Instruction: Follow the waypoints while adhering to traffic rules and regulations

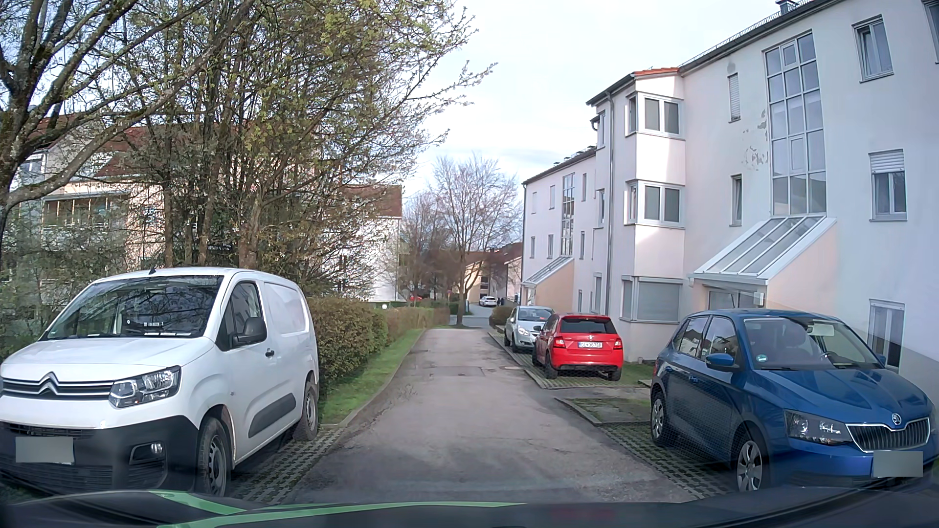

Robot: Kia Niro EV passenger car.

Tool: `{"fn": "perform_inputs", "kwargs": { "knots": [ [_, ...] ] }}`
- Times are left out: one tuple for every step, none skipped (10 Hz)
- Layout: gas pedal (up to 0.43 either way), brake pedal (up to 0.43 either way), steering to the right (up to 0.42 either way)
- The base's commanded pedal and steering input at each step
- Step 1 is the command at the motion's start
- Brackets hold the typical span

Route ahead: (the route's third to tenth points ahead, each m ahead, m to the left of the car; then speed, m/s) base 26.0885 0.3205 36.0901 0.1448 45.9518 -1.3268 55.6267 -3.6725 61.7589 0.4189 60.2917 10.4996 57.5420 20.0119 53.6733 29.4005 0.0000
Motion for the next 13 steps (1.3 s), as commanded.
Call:
{"fn": "perform_inputs", "kwargs": {
  "knots": [
    [0.000,0.646,0.006],
    [0.000,0.646,0.006],
    [0.000,0.646,0.006],
    [0.000,0.646,0.006],
    [0.000,0.646,0.006],
    [0.000,0.646,0.006],
    [0.000,0.646,0.006],
    [0.000,0.646,0.006],
    [0.000,0.646,0.006],
    [0.000,0.646,0.006],
    [0.000,0.646,0.006],
    [0.000,0.646,0.006],
    [0.000,0.646,0.006]
  ]
}}
